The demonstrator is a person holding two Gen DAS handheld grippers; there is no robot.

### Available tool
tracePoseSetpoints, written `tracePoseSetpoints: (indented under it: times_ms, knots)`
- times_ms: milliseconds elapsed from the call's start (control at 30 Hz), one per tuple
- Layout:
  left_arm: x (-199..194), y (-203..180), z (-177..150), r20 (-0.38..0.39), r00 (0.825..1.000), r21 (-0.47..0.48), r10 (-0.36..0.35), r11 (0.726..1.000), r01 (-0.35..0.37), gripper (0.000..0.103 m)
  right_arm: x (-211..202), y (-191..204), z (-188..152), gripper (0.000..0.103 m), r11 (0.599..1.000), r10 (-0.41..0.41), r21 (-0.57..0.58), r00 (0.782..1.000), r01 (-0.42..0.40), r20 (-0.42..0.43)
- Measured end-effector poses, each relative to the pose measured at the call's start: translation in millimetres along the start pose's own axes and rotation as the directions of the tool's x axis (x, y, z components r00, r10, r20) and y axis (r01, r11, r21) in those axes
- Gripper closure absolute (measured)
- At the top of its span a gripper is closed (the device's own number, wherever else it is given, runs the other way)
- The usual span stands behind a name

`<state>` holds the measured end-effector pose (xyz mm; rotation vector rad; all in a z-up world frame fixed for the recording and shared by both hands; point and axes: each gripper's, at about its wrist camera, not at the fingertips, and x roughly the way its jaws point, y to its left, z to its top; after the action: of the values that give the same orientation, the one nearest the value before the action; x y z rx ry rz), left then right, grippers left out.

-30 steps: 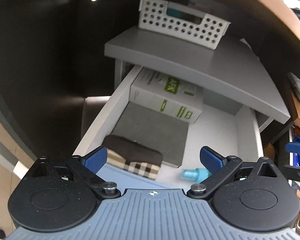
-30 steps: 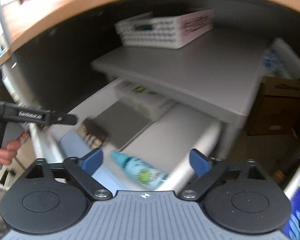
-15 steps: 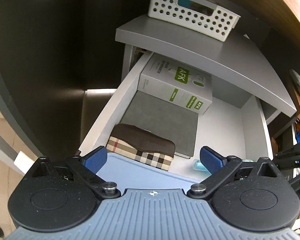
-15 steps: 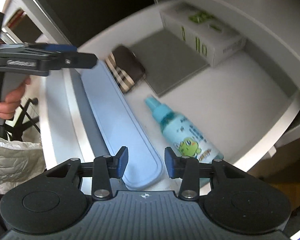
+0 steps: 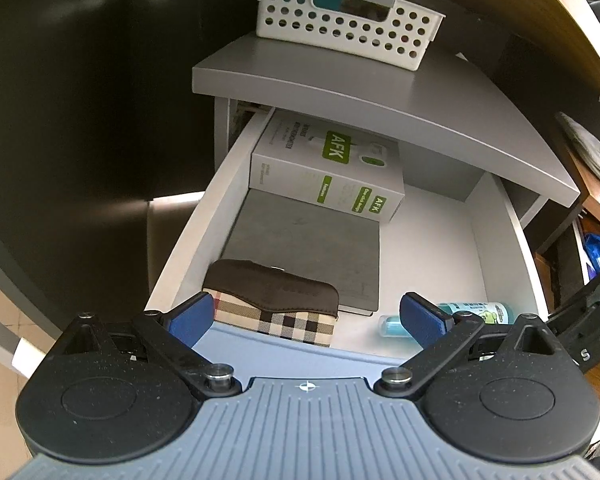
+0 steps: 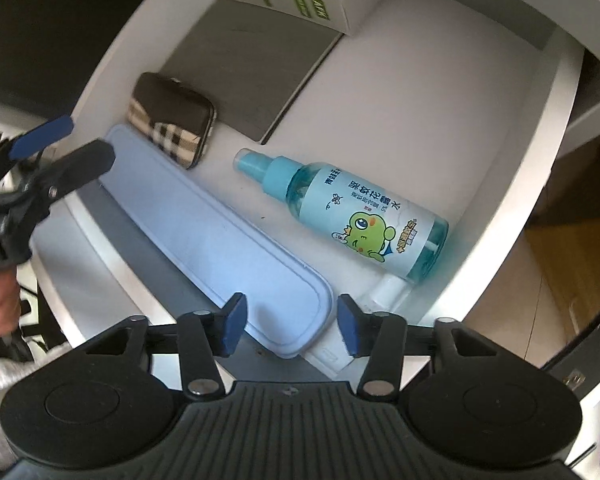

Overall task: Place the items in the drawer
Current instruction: 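Lower the right tool over the long light-blue tray in the drawer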

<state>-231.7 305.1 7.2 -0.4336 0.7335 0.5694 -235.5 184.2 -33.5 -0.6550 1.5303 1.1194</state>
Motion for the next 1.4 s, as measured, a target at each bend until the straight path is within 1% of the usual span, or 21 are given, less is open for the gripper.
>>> tracePoseSetpoints:
  times_ms: [167,233,300,367,500,633,700,800,867,1000,1067,1100,1133,1167,1200,1300,1400]
  knots:
    - [2,2,-1,0.002,1.0,0.016,-0.026,1.0,0.026,0.003,7,3,11,0.032,0.998,-0.012,0.068,0.998,0.016,-0.07]
    - [4,1,-1,-0.001,0.999,0.025,-0.033,0.999,0.033,0.003,10,4,16,0.026,0.995,-0.01,0.097,0.995,0.02,-0.098]
    - [5,1,0,-0.004,0.999,0.033,-0.039,0.999,0.039,0.003,12,3,20,0.024,0.989,0.004,0.148,0.993,0.013,-0.116]
    - [6,1,1,-0.004,0.999,0.037,-0.038,0.999,0.038,0.003,13,-1,23,0.023,0.976,0.023,0.219,0.993,0.004,-0.117]
    - [7,4,3,0.001,0.999,0.018,-0.044,0.999,0.044,0.003,9,-5,24,0.016,0.939,0.032,0.343,0.995,0.001,-0.091]
    - [9,6,4,-0.001,0.999,0.008,-0.043,0.999,0.043,0.003,11,-1,24,0.006,0.925,0.023,0.381,0.996,0.011,-0.084]
    - [9,6,4,-0.001,0.999,0.008,-0.042,0.999,0.042,0.003,15,1,27,0.003,0.919,0.016,0.394,0.996,0.02,-0.087]
    - [9,8,4,0.003,0.999,0.0,-0.041,0.999,0.041,0.003,17,3,31,0.002,0.909,0.011,0.416,0.996,0.027,-0.088]
    - [9,12,5,0.001,0.999,-0.021,-0.044,0.999,0.044,0.003,16,3,33,0.002,0.902,0.009,0.43,0.996,0.029,-0.087]
    - [10,13,3,-0.008,0.999,-0.03,-0.042,0.999,0.042,0.003,12,1,31,0.002,0.906,0.02,0.424,0.997,0.012,-0.07]
    - [11,12,2,-0.011,0.999,-0.025,-0.039,0.999,0.039,0.003,5,-1,31,0.004,0.916,0.035,0.401,0.999,-0.019,-0.032]
    - [11,13,3,-0.012,0.999,-0.027,-0.041,0.999,0.041,0.003,2,-1,33,0.019,0.92,0.07,0.386,0.997,-0.06,-0.011]
    - [11,13,3,-0.014,0.999,-0.03,-0.043,0.999,0.043,0.003,-1,0,37,0.038,0.921,0.12,0.374,0.993,-0.114,0.007]
    - [11,13,3,-0.016,0.999,-0.033,-0.044,0.999,0.044,0.003,-4,1,40,0.039,0.918,0.169,0.36,0.985,-0.166,0.024]
    - [12,13,3,-0.018,0.999,-0.032,-0.042,0.999,0.041,0.003,-4,4,43,0.039,0.93,0.173,0.325,0.985,-0.173,0.029]
    - [12,14,3,-0.021,0.999,-0.036,-0.038,0.999,0.037,0.003,0,11,50,0.038,0.974,0.121,0.191,0.992,-0.124,0.026]
    - [12,18,3,-0.032,0.998,-0.06,-0.049,0.997,0.047,0.003,8,10,48,0.038,0.994,0.086,0.073,0.996,-0.087,0.015]
